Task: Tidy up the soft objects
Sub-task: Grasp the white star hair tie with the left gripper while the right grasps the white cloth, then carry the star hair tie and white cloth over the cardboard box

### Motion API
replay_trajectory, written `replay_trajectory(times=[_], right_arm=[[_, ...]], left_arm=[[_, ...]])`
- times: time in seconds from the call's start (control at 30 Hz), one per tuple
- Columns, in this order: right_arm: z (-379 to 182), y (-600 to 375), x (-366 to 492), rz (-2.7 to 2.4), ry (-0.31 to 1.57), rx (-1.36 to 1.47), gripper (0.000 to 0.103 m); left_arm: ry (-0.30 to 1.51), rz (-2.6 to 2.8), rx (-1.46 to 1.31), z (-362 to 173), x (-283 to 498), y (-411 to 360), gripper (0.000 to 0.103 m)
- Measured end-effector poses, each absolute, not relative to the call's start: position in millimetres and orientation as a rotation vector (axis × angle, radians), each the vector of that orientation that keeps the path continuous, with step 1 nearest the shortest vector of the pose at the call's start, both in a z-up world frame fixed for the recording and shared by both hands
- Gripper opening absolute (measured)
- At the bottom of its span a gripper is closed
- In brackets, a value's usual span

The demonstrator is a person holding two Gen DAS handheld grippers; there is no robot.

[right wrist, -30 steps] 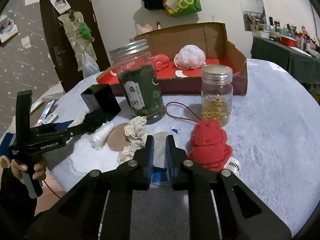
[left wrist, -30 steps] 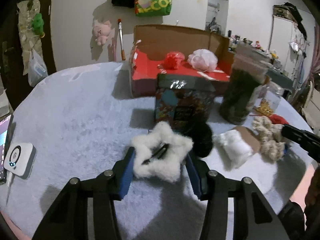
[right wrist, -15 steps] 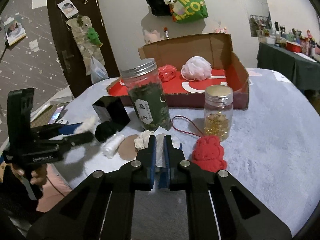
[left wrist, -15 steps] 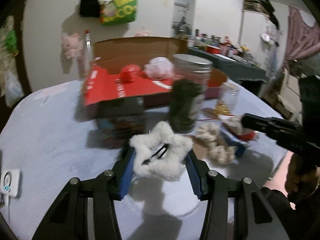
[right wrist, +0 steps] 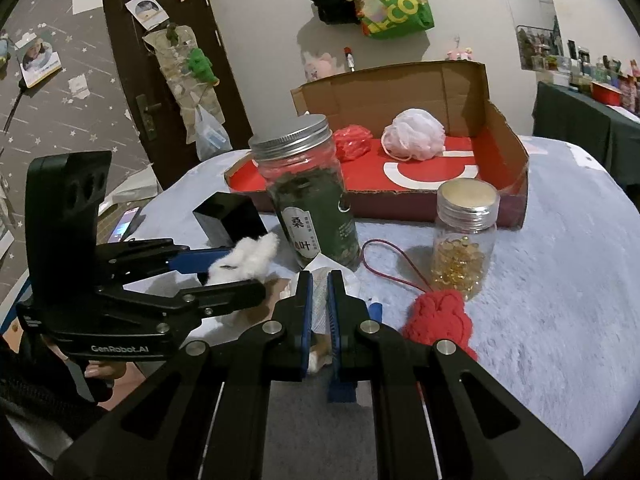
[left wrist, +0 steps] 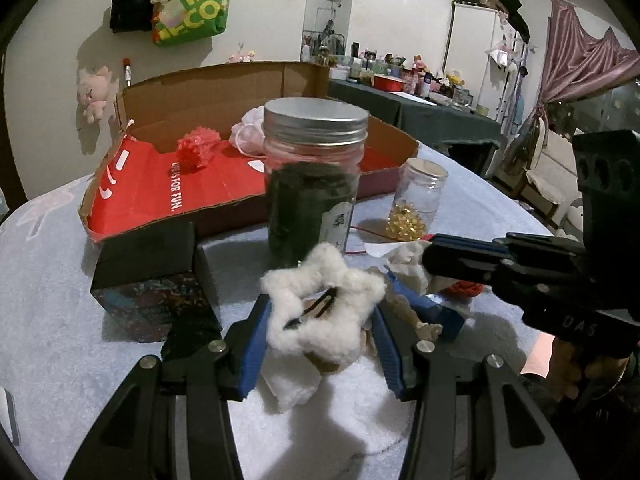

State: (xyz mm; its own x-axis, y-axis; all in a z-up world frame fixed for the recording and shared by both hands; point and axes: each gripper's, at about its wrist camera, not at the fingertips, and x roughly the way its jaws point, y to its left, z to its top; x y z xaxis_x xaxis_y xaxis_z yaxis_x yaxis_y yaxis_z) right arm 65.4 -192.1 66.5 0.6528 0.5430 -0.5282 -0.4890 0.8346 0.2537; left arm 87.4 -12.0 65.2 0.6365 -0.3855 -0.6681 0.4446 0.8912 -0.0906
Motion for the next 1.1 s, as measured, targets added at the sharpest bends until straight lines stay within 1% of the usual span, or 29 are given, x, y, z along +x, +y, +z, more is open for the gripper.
replay_trajectory(times=[0.37,0.67,1.1], right_arm=[[71.9,-204.2,65.5,0.559,0.626,0.084,0.007],[77.5,-221.2,69.4,0.510,0.640,0.061,0.007],[80.2,-256.7,76.6,0.423,0.652,0.046,0.007]], left_arm=[[0.759,-0.448,0.124,80.2,89.4,-2.3,0.051],[0.802,-0.448,0.212,99.4,111.1,5.8,0.051],[0.842,-0.447,0.238,106.2,136.2,17.6,0.051]])
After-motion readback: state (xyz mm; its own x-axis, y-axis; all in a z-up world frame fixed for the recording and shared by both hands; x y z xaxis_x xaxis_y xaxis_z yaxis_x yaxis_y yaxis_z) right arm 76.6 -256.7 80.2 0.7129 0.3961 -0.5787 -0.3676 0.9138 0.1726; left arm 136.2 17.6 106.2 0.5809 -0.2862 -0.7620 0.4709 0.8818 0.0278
